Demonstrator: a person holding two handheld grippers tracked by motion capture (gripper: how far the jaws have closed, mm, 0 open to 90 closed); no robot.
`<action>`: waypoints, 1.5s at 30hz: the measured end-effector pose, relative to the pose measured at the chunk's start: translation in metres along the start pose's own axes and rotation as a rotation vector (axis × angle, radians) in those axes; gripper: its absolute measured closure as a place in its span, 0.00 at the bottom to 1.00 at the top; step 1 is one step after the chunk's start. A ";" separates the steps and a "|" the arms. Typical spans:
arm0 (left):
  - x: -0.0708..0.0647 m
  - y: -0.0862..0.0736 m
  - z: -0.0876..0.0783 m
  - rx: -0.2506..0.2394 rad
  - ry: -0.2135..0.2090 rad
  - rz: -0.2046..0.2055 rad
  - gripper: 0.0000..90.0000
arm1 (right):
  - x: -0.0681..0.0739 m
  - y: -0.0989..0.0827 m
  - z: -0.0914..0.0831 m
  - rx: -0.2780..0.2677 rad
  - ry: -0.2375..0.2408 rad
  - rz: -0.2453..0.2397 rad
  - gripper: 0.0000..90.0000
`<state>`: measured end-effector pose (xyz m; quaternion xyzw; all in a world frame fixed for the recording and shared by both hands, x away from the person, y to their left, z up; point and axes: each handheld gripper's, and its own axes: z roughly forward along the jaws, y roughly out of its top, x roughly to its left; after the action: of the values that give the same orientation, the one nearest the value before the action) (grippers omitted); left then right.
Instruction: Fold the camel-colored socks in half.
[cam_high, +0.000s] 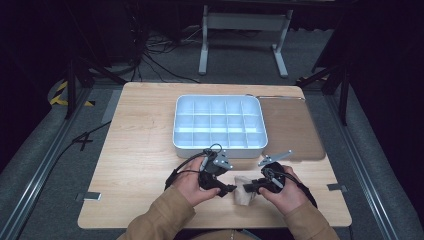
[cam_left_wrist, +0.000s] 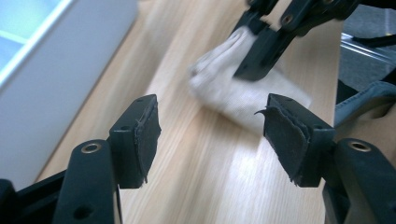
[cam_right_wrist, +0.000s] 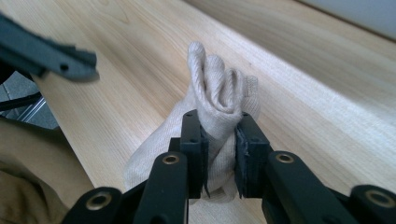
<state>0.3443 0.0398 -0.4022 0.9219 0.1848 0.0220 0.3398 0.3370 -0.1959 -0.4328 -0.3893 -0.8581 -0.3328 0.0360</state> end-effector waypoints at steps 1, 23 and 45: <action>0.001 -0.001 -0.004 0.002 0.004 -0.005 0.40 | 0.000 0.003 -0.004 -0.014 0.000 -0.004 0.85; 0.021 -0.019 -0.036 -0.037 0.068 -0.093 0.39 | 0.002 0.034 -0.039 -0.072 -0.042 -0.036 0.85; 0.027 -0.022 -0.040 -0.037 0.078 -0.112 0.39 | -0.008 0.059 -0.063 -0.111 -0.097 -0.045 0.85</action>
<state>0.3555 0.0893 -0.3878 0.9021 0.2487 0.0422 0.3501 0.3710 -0.2108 -0.3546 -0.3869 -0.8477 -0.3612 -0.0348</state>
